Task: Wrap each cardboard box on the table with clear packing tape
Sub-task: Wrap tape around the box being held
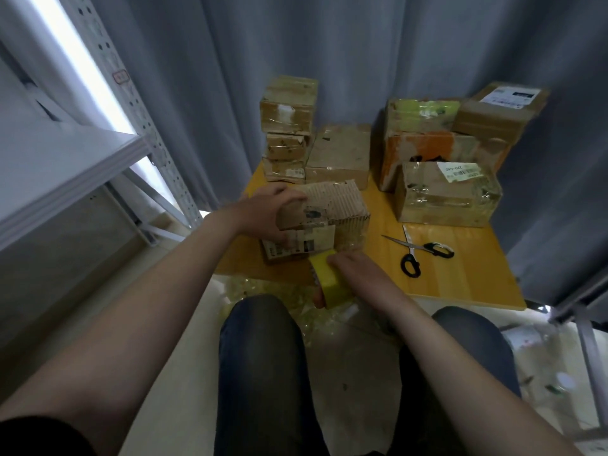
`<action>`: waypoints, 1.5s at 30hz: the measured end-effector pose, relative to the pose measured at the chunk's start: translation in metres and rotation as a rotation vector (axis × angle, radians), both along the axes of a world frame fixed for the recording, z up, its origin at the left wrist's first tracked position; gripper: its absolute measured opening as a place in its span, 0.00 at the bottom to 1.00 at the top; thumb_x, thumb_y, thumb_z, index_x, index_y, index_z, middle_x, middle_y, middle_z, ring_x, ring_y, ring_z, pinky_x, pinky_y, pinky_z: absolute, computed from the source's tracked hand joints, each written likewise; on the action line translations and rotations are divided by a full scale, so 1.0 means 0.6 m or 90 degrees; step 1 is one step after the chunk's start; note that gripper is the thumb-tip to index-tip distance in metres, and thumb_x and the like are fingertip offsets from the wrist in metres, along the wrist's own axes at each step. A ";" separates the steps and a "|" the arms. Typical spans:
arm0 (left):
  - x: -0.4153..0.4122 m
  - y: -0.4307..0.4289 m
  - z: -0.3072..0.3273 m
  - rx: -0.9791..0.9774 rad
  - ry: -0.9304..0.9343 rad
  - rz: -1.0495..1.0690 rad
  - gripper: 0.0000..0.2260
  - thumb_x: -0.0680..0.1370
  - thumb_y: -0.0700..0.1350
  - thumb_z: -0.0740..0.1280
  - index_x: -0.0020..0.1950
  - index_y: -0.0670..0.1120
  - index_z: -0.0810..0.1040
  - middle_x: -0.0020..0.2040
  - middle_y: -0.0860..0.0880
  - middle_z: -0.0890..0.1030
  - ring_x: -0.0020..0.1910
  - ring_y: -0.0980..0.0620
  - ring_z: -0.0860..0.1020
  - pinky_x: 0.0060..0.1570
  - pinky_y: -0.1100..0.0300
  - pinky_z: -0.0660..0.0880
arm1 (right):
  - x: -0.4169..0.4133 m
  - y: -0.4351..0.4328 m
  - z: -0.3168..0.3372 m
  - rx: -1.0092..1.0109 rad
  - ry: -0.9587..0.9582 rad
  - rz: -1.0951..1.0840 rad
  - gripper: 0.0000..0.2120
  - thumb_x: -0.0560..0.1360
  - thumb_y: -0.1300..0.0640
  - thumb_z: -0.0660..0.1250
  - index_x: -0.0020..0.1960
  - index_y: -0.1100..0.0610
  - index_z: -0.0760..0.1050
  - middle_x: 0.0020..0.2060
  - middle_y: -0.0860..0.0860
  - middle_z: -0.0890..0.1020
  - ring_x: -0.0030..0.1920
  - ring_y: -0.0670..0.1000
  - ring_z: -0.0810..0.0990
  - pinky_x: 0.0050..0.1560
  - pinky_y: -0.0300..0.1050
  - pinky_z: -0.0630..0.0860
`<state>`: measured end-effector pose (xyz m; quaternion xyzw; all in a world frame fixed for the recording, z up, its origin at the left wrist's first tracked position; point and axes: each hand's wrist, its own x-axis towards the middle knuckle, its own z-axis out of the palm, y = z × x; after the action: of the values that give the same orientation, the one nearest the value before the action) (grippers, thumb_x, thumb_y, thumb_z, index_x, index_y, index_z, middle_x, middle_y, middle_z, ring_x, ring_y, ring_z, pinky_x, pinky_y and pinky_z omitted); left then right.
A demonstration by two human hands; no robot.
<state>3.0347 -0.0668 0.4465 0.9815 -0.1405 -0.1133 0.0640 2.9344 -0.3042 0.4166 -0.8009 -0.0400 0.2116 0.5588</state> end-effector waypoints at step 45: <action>0.013 -0.024 -0.033 -0.061 -0.074 0.049 0.56 0.54 0.78 0.68 0.77 0.57 0.54 0.73 0.50 0.69 0.72 0.42 0.68 0.64 0.27 0.68 | -0.013 0.024 -0.021 0.098 -0.124 -0.113 0.15 0.86 0.54 0.61 0.47 0.58 0.81 0.33 0.55 0.87 0.36 0.53 0.87 0.47 0.48 0.82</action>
<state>3.0426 -0.0811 0.4266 0.9869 -0.1112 -0.0466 0.1068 2.9265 -0.2898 0.4041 -0.7728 -0.0395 0.0789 0.6285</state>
